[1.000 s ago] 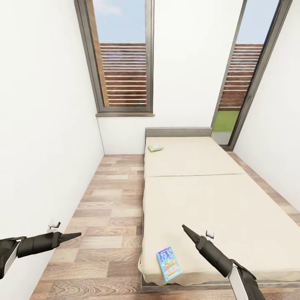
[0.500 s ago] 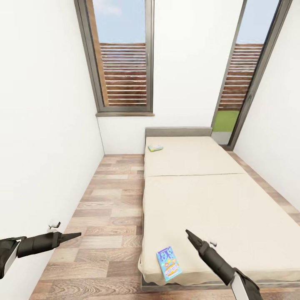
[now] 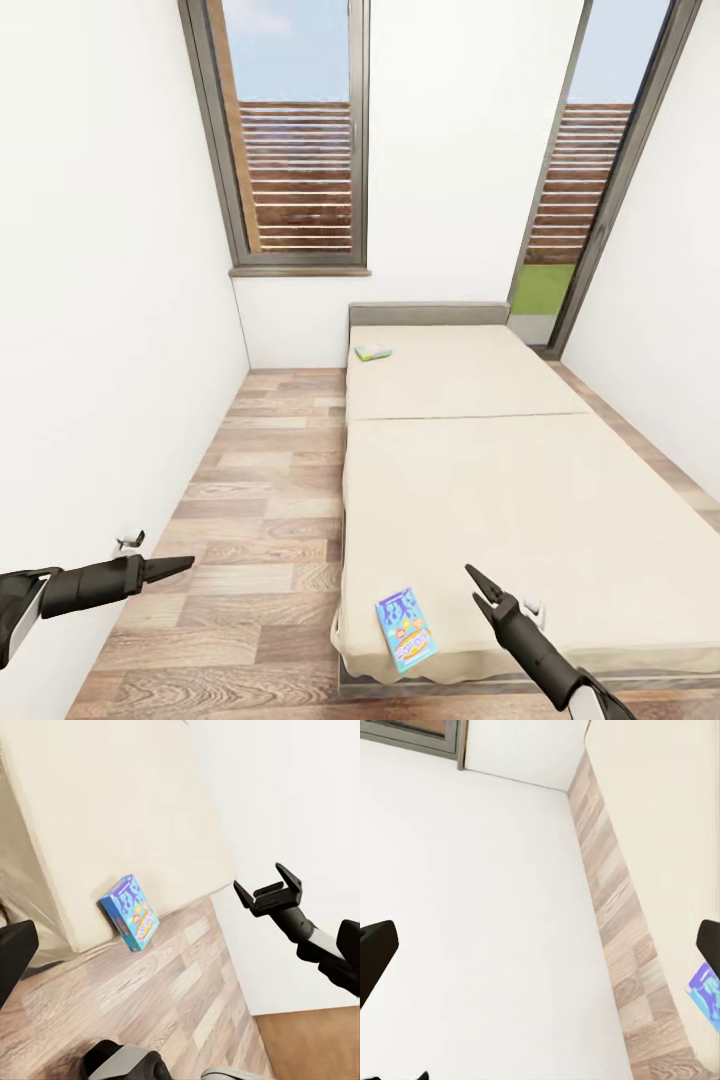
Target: Put all the toys in the child's room - the three board games (two on the bed and one on the table), the two jigsaw puzzles on the table, and the tennis ball on the table - inside the toy box on the table in the child's room.
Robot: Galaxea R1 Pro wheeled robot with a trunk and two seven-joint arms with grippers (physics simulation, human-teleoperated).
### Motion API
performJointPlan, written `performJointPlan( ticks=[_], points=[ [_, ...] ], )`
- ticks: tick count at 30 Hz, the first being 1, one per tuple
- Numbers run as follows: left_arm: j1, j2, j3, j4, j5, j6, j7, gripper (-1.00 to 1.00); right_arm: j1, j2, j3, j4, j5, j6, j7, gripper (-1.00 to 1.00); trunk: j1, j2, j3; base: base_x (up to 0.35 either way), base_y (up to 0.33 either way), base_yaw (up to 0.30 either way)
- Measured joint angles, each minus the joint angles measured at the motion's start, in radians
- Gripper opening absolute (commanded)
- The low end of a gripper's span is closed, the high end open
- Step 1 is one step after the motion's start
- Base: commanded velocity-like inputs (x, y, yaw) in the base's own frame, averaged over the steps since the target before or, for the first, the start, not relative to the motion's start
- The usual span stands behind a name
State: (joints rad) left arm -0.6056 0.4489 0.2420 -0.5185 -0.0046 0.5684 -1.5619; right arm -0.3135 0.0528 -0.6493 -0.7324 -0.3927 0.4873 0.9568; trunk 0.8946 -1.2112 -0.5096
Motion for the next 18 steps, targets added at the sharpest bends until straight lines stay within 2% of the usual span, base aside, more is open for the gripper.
performJointPlan(
  ticks=[18],
  points=[
    [-0.001, 0.002, 0.0, -0.001, -0.001, 0.045, 0.001, 1.0, 0.0, 0.003, -0.001, 0.0, -0.007, 0.054, -0.003, 1.0, 0.069, -0.126, -0.056, 0.0, 0.0, 0.0]
  ],
)
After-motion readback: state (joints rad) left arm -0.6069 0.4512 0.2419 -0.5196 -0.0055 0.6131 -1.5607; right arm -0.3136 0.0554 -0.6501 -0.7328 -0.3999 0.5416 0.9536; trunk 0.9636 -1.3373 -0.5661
